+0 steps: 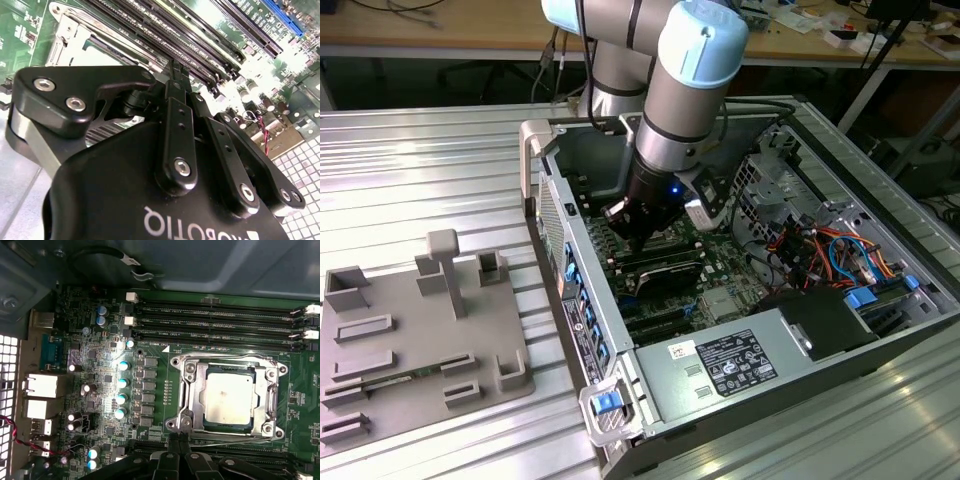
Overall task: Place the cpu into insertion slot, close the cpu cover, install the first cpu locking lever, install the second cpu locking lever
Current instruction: 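Install the second cpu locking lever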
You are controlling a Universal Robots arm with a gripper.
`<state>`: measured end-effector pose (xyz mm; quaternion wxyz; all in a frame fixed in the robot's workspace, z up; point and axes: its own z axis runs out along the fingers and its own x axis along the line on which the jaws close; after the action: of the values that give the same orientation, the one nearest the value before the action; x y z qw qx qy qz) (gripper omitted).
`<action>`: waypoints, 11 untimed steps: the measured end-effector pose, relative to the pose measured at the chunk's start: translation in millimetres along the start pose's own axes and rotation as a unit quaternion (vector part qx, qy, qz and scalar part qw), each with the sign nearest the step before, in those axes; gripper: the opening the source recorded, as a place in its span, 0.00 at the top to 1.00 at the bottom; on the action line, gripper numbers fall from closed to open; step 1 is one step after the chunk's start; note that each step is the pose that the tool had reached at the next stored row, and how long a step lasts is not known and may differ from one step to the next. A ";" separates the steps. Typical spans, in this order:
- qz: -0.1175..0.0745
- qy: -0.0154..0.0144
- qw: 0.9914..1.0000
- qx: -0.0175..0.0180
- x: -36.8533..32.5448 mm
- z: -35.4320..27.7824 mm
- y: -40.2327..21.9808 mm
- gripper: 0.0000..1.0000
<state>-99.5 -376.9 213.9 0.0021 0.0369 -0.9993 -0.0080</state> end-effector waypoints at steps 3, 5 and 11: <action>-0.001 0.000 1.000 0.000 1.0 0.5 0.1 0.89; -0.001 0.000 1.000 0.000 1.0 0.6 0.1 0.89; -0.001 0.000 1.000 -0.001 1.7 1.1 0.1 0.89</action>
<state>-101.2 -376.9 212.8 0.0021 0.0376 -0.9992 -0.0090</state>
